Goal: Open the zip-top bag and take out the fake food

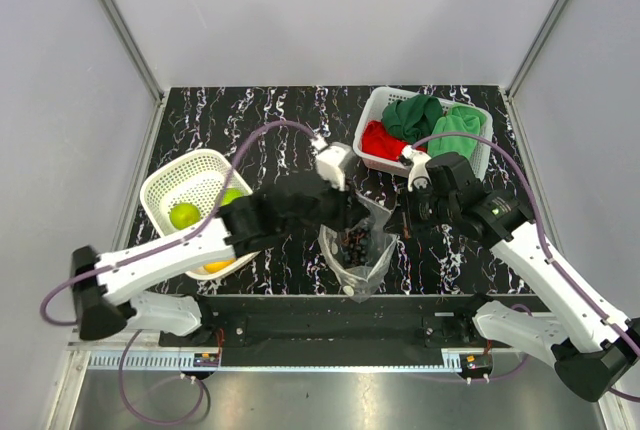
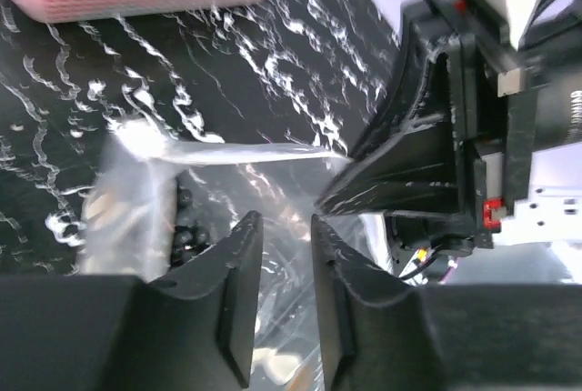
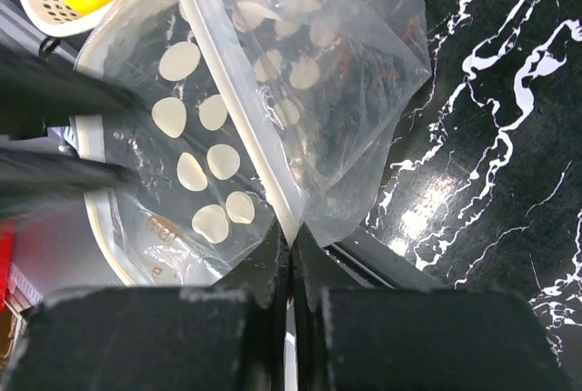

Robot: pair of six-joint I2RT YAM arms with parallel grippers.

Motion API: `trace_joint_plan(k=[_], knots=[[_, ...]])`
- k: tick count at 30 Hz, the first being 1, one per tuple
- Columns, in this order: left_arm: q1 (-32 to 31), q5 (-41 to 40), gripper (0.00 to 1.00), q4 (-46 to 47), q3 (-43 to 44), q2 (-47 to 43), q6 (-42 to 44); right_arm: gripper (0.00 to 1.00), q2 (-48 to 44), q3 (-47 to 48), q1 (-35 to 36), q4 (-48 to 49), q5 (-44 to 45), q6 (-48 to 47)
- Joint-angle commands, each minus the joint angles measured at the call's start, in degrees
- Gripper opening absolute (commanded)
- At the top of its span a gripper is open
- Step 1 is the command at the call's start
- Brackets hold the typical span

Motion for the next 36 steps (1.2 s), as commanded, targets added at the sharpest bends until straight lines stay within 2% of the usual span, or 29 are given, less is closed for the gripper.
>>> trace_joint_plan(k=[1,6,10,14,16,20,22,25,33,36], knots=[[-4.4,-8.2,0.25,-6.6,7.8,10.4,0.4,0.0,-0.3,3.6,0.1,1.4,-1.0,0.3],[-5.5,-11.5,0.14,-17.2,14.9,20.9,-2.7,0.0,-0.4,4.0,0.1,1.3,-0.9,0.4],[-5.5,-10.6,0.11,-17.8,14.6,24.8,-4.2,0.0,-0.9,3.0,0.1,1.1,-0.8,0.5],[-5.5,-8.4,0.3,-14.0,11.6,27.6,-6.0,0.0,-1.0,2.1,0.1,1.0,-0.7,0.7],[-5.5,-7.9,0.34,-9.4,8.5,28.1,-7.6,0.0,-1.3,1.3,0.1,1.0,-0.6,0.8],[-5.5,-7.3,0.36,-8.4,7.9,30.9,-9.1,0.0,-2.2,0.1,0.1,0.8,-0.3,1.3],[-5.5,-7.5,0.5,-7.3,7.2,31.4,-10.1,0.0,-2.9,-0.6,0.1,0.4,-0.3,1.3],[-5.5,-8.2,0.58,-7.2,6.5,33.2,-10.7,0.0,-3.5,-1.4,0.1,0.5,-0.5,1.6],[-5.6,-10.1,0.61,-4.1,3.8,36.7,-13.1,0.0,-4.8,-2.7,0.1,0.2,-0.4,2.3],[-5.5,-11.7,0.53,-3.6,3.7,37.7,-13.2,0.0,-5.2,-3.0,0.1,0.2,-0.3,2.5]])
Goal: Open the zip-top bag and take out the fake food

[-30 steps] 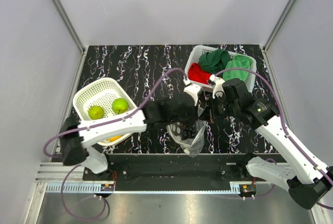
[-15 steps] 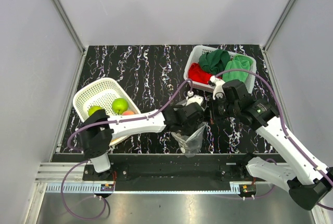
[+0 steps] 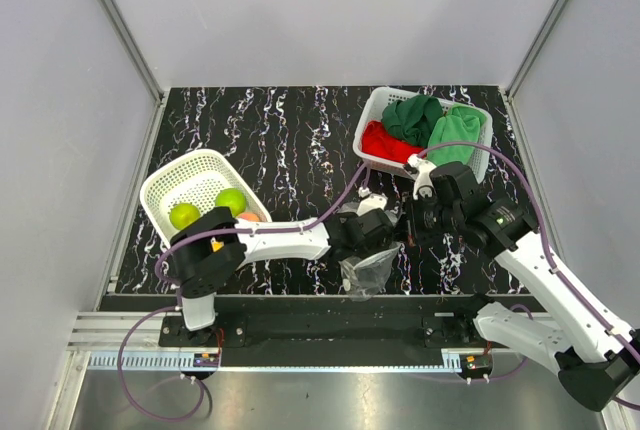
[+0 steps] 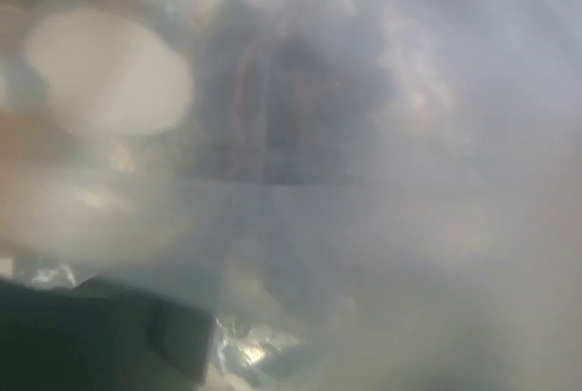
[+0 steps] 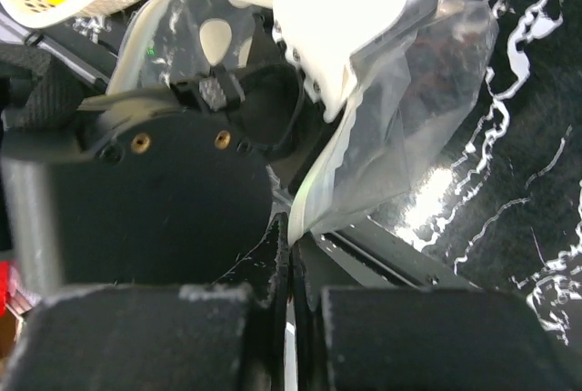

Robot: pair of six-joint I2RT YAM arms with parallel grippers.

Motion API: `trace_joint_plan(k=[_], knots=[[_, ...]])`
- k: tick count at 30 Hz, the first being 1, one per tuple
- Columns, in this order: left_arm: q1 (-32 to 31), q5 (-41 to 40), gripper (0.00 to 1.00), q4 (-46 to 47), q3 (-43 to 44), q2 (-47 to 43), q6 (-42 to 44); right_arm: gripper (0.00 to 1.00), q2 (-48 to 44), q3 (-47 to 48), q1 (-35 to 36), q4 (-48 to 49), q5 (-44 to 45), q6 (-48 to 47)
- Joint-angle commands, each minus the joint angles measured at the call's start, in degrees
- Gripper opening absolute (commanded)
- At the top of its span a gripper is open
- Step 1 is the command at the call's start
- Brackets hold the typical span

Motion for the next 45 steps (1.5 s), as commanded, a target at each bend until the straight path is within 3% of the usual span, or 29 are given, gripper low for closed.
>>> trace_joint_plan(k=[1,12,19,33,38,45], knots=[[0.2,-3.6,0.5,1.9,-1.1,2.3,-1.3,0.0,-1.8,0.1,0.2,1.4,-1.0,0.9],[-0.2,-1.8,0.0,0.0,-0.4,-10.9,3.5,0.0,-1.9,-1.0,0.2,0.7,5.6,3.1],[-0.8,-1.9,0.0,-2.0,0.6,-21.3,5.7,0.0,-2.1,-1.4,0.2,0.3,10.0,4.5],[-1.8,0.4,0.0,5.5,5.8,-32.5,15.4,0.0,0.6,-1.5,0.2,0.7,12.3,4.9],[0.4,-1.7,0.0,-0.6,13.4,-32.6,17.0,0.0,1.7,-0.4,0.2,0.7,14.2,5.7],[8.3,-7.3,0.0,-10.3,10.8,-42.0,17.5,0.0,1.7,2.9,0.1,-3.2,24.3,7.6]])
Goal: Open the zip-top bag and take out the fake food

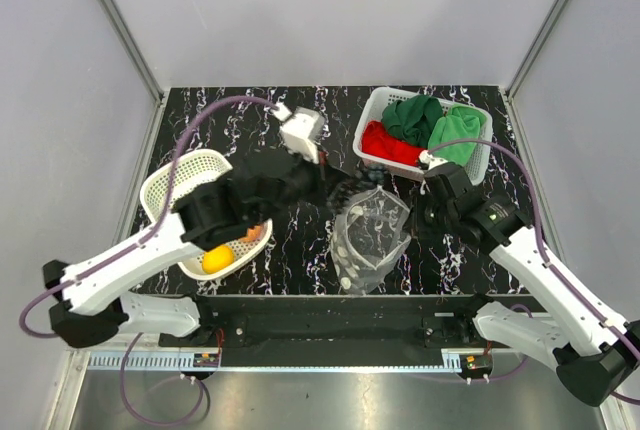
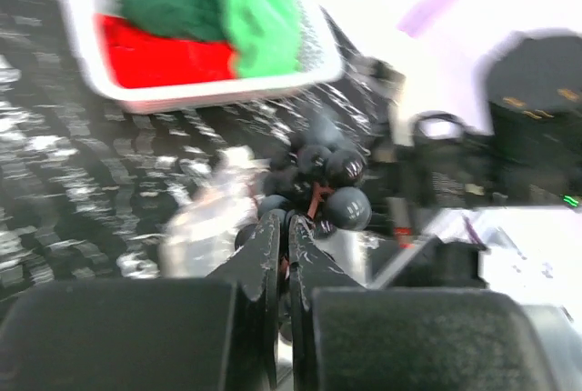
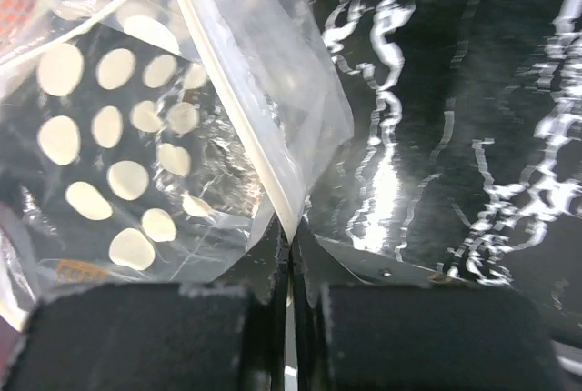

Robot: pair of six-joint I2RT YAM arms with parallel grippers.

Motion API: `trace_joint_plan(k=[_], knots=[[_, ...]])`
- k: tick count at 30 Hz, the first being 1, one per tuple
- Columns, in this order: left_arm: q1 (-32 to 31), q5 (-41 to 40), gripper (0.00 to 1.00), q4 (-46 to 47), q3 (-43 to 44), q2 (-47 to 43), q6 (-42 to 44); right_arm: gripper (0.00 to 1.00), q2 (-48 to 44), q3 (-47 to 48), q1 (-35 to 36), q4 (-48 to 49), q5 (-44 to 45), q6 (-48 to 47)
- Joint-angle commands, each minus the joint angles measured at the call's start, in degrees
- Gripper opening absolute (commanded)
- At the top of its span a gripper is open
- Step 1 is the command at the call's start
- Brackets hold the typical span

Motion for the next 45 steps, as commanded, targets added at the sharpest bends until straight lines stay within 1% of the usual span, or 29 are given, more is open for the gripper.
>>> trace_joint_plan(k=[1,2,5,7,8,9,10,12,13,16,19,21,24,25,26,28,29,30,32,33,35,36,37,38,39,41,42,43,45], knots=[[6.4,-9.3,0.0,-8.2,-1.0,-8.8,0.6,0.0,-0.1,4.4,0.2,-2.7,11.1,2.5],[9.8,-11.0,0.0,-12.4,-1.6,-9.7,0.3,0.0,-0.1,5.5,0.2,-4.9,12.0,3.4],[18.0,-15.5,0.0,-19.2,-4.9,-12.9,-1.7,0.0,-1.2,7.6,0.2,-8.8,14.2,4.2],[22.4,-18.1,0.0,-20.9,-9.3,-13.7,-2.8,0.0,-2.1,8.6,0.2,-10.4,14.9,4.0],[26.7,-18.8,0.0,-22.2,-10.8,-13.7,-3.8,0.0,-2.0,9.9,0.2,-12.2,14.8,3.6],[29.0,-18.1,0.0,-22.8,-12.3,-13.6,-5.8,0.0,-1.9,10.4,0.2,-12.7,14.5,3.4],[32.9,-18.0,0.0,-23.1,-15.3,-13.4,-6.9,0.0,-1.5,10.8,0.2,-12.8,13.0,3.0],[35.5,-20.9,0.0,-23.4,-18.4,-12.5,-9.2,0.0,-1.1,10.7,0.2,-11.1,11.7,1.5],[38.1,-21.9,0.0,-22.8,-21.3,-12.0,-10.9,0.0,-0.2,10.3,0.2,-9.4,10.8,1.1],[43.1,-25.4,0.0,-21.5,-23.6,-7.9,-13.2,0.0,3.4,9.3,0.2,-6.0,7.9,-0.7],[45.7,-26.4,0.0,-20.0,-23.7,-3.7,-13.9,0.0,7.3,9.9,0.1,-3.8,4.2,-2.2],[45.8,-28.2,0.0,-19.3,-23.4,-2.9,-13.7,0.0,8.3,9.7,0.2,-2.3,2.8,-3.0],[47.2,-28.0,0.16,-17.1,-23.0,-1.4,-11.5,0.01,9.8,9.1,0.2,-0.1,1.3,-3.6],[47.9,-27.9,0.32,-17.2,-22.8,-1.1,-11.2,0.03,10.4,8.7,0.2,1.1,-1.0,-3.6],[48.0,-27.7,0.47,-17.3,-22.7,-1.0,-11.0,0.09,10.7,8.5,0.2,1.5,-1.7,-3.6],[48.2,-27.3,0.71,-17.4,-22.7,-1.5,-11.0,0.16,11.5,8.1,0.1,3.1,-3.2,-3.5],[48.2,-27.1,0.86,-17.4,-22.8,-2.4,-11.0,0.19,11.7,8.0,0.2,3.6,-3.8,-3.4],[48.2,-26.7,0.88,-17.4,-22.8,-2.8,-11.0,0.27,12.0,7.9,0.1,4.0,-4.3,-3.4],[48.2,-24.4,0.92,-17.0,-22.8,-3.8,-10.9,0.35,13.1,8.4,0.1,5.2,-6.0,-3.3],[48.2,-20.4,0.93,-16.5,-22.8,-4.4,-9.3,0.42,13.6,8.6,0.1,5.7,-6.8,-3.4],[48.3,-15.2,0.94,-15.1,-22.3,-5.1,-8.2,0.51,14.5,9.6,0.2,7.1,-10.5,-3.4],[48.3,-7.6,0.94,-14.0,-22.5,-6.5,-6.6,0.57,14.7,10.0,0.3,7.5,-12.3,-3.4],[48.2,-3.1,0.94,-12.5,-22.9,-7.5,-6.1,0.66,15.2,10.7,0.2,8.4,-15.6,-3.4],[48.3,1.2,0.94,-9.1,-24.4,-8.7,-5.9,0.71,15.2,11.1,0.1,8.6,-17.2,-3.2],[48.3,9.2,0.94,-7.3,-25.1,-10.1,-6.6,0.75,15.0,11.5,0.1,8.9,-18.7,-3.2],[48.2,16.8,0.94,-0.4,-28.8,-15.5,-7.7,0.91,13.2,11.5,0.2,10.9,-21.5,-2.3],[48.2,23.0,0.94,2.3,-30.2,-17.3,-9.4,0.96,12.2,11.3,0.1,12.0,-22.5,-2.1],[48.1,25.5,0.95,7.4,-31.5,-21.4,-10.5,1.0,10.2,10.8,0.2,13.8,-23.1,-1.9],[48.0,32.1,0.97,12.3,-34.8,-24.9,-14.1,1.0,8.0,10.5,0.2,15.4,-22.9,-0.6]])
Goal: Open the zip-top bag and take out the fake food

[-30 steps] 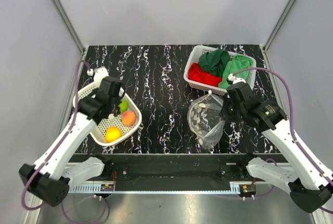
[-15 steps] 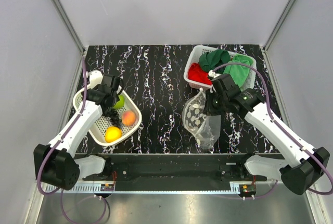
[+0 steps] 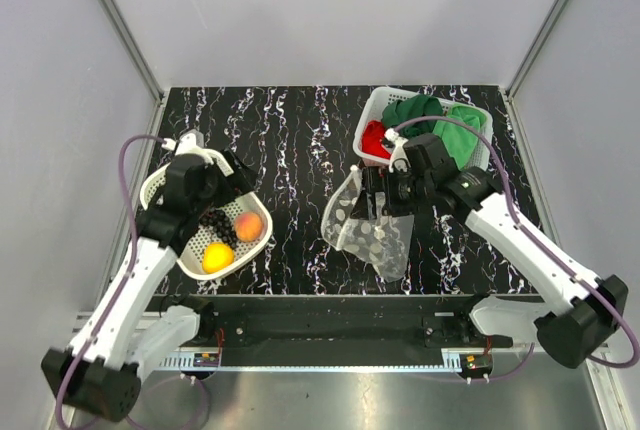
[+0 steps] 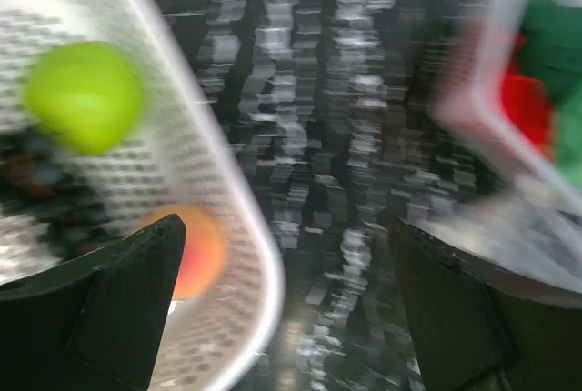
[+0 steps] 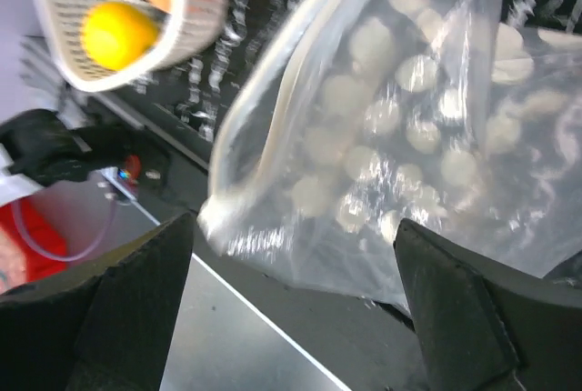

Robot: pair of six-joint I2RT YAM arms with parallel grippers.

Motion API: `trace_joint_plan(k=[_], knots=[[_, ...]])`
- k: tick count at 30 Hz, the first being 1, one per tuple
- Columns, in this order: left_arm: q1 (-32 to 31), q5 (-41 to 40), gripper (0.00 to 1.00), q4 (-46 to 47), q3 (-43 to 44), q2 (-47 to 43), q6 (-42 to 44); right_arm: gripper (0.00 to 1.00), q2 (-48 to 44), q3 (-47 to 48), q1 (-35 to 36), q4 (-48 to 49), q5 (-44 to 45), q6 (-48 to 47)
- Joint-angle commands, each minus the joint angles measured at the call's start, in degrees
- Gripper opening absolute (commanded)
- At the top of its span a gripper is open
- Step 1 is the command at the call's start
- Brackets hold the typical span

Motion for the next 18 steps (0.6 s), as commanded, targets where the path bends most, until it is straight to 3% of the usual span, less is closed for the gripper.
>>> trace_joint_plan(k=[1,6,12,17,18], knots=[[-0.3,23.6,0.97,20.6,-5.3,-10.6,-6.2,1.0,-7.6,1.9,0.1,7.8,-4.8,2.0],[-4.0,30.2,0.98,28.7,-9.0,-16.2,-11.9,1.0,-14.1,-1.4,0.1,8.0,1.0,7.8],[-13.3,27.9,0.99,39.3,-17.6,-24.0,-15.9,1.0,-26.4,-15.3,0.1,7.9,12.1,17.5],[-15.4,27.5,0.99,49.3,-26.7,-28.5,-20.8,0.99,-35.2,-24.0,0.1,12.4,10.7,20.2],[-15.5,27.7,0.99,55.2,-28.0,-30.4,-22.6,1.0,-38.0,-24.8,0.1,13.6,7.8,20.3]])
